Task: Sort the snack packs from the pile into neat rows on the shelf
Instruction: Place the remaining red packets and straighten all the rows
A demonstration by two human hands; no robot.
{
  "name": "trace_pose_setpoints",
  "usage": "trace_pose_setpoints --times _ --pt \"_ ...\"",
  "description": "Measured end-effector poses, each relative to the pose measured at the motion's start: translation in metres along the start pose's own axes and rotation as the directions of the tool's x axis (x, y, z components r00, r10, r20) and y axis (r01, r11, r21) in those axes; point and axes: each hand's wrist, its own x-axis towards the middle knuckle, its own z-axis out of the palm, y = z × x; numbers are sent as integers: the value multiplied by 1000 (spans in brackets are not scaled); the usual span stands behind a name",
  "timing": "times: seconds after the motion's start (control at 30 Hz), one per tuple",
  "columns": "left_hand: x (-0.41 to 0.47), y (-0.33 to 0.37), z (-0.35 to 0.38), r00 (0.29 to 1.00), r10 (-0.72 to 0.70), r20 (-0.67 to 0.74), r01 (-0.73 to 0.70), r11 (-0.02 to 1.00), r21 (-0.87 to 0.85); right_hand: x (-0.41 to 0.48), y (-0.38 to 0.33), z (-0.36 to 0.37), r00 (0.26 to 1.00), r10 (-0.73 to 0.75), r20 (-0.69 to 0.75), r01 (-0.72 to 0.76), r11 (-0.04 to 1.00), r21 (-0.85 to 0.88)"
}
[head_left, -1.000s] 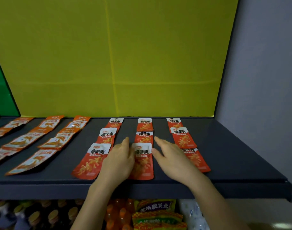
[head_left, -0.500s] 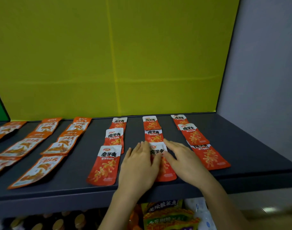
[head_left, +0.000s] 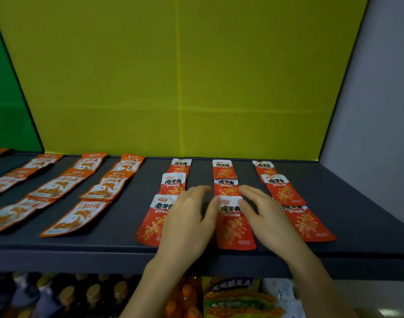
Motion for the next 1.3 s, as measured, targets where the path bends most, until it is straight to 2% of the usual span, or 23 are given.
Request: trace_pose_setpoints --times 0.13,0.3,0.4,0.5,0.63,0.73,0.87,0.97,1.13,1.3 --pt "3 -38 -36 995 -93 -33 93 996 1 -5 -32 5 996 -84 7 83 995 48" --pt "11 -78 -52 978 -202 55 199 978 62 0 -77 34 980 -143 142 138 990 41" --pt "10 -82 -54 974 -148 169 137 988 76 7 -89 59 987 -64 145 69 997 -25" --pt "11 -88 -59 970 -95 224 84 995 56 10 -89 79 995 -5 98 10 999 -52" --pt "16 -101 -68 938 -89 336 89 996 18 13 -88 86 998 67 -12 -68 995 -72" --pt "13 -100 -76 913 -77 401 100 994 -38 14 -87 88 997 73 -9 -74 994 -84" --pt "11 -98 -77 906 -57 419 69 997 -14 20 -85 92 996 87 -23 -89 990 -107" --pt "11 -100 -74 911 -67 406 44 997 65 22 -85 93 995 87 -48 -91 991 -100" --pt "12 -105 -65 912 -44 408 -29 985 171 18 -85 90 994 94 -61 -93 996 15" --pt "14 -108 -59 907 -20 421 -68 979 193 12 -85 90 996 70 -51 -70 998 2"
